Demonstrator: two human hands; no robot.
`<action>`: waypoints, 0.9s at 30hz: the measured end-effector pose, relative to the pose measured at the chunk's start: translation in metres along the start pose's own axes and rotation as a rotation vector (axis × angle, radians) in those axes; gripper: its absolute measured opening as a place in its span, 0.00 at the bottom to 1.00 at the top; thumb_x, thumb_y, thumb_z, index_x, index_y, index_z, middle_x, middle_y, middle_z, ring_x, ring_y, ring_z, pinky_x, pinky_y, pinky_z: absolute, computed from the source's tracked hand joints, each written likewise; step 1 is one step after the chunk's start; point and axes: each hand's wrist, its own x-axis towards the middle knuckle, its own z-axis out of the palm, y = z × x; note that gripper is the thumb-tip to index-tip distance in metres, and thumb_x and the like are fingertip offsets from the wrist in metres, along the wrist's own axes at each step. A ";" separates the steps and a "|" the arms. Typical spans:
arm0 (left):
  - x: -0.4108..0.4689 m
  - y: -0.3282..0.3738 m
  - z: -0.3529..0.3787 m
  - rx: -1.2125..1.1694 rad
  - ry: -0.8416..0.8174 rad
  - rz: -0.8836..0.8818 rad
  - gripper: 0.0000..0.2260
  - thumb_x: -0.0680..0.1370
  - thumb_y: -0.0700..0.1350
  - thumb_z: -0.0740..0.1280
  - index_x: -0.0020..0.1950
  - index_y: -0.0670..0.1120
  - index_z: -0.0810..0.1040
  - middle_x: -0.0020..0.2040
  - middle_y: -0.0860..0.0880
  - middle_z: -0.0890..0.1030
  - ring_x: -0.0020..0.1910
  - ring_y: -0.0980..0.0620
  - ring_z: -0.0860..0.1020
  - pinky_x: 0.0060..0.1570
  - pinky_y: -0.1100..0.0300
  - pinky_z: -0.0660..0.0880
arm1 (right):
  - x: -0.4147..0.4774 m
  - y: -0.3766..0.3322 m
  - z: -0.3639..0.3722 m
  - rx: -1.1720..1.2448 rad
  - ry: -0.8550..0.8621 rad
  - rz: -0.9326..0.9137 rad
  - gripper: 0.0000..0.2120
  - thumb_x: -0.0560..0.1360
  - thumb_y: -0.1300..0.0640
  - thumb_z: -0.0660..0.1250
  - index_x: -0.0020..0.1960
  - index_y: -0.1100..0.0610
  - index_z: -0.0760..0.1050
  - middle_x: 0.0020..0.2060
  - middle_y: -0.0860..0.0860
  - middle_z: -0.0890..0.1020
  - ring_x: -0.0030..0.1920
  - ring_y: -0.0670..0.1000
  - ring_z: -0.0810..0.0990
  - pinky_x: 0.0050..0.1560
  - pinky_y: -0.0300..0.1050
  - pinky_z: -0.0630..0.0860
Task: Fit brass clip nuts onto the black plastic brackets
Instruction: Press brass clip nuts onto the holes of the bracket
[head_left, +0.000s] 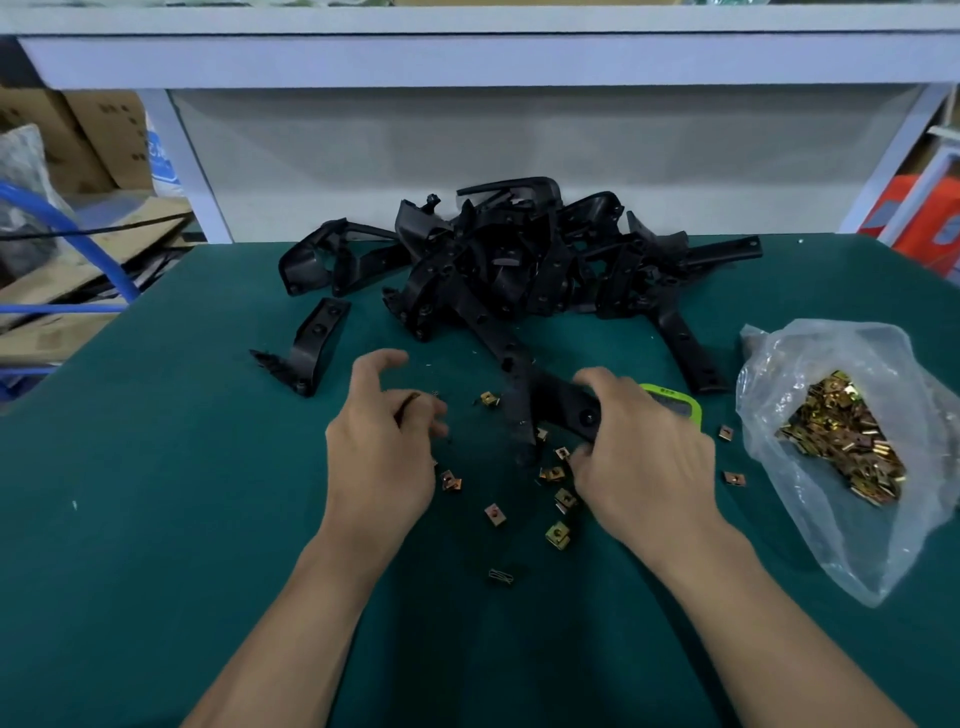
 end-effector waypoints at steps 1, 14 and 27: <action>0.001 0.000 0.002 -0.047 -0.014 -0.032 0.08 0.83 0.40 0.65 0.58 0.52 0.74 0.40 0.60 0.85 0.41 0.62 0.84 0.38 0.70 0.77 | 0.001 0.001 0.000 0.012 -0.011 0.027 0.24 0.69 0.59 0.72 0.62 0.44 0.74 0.39 0.41 0.76 0.34 0.53 0.73 0.34 0.45 0.64; 0.001 -0.001 0.007 -0.535 -0.253 -0.365 0.13 0.82 0.31 0.63 0.55 0.44 0.84 0.54 0.46 0.86 0.49 0.53 0.86 0.43 0.64 0.81 | 0.002 0.007 0.015 0.271 -0.098 0.042 0.19 0.68 0.56 0.72 0.56 0.41 0.76 0.36 0.41 0.81 0.35 0.46 0.76 0.29 0.38 0.65; -0.002 0.005 0.006 -0.641 -0.399 -0.386 0.07 0.82 0.36 0.66 0.57 0.42 0.82 0.49 0.45 0.88 0.49 0.49 0.87 0.41 0.62 0.82 | 0.003 0.008 0.012 0.231 -0.075 0.097 0.17 0.68 0.55 0.71 0.54 0.41 0.76 0.32 0.40 0.78 0.30 0.43 0.70 0.29 0.36 0.59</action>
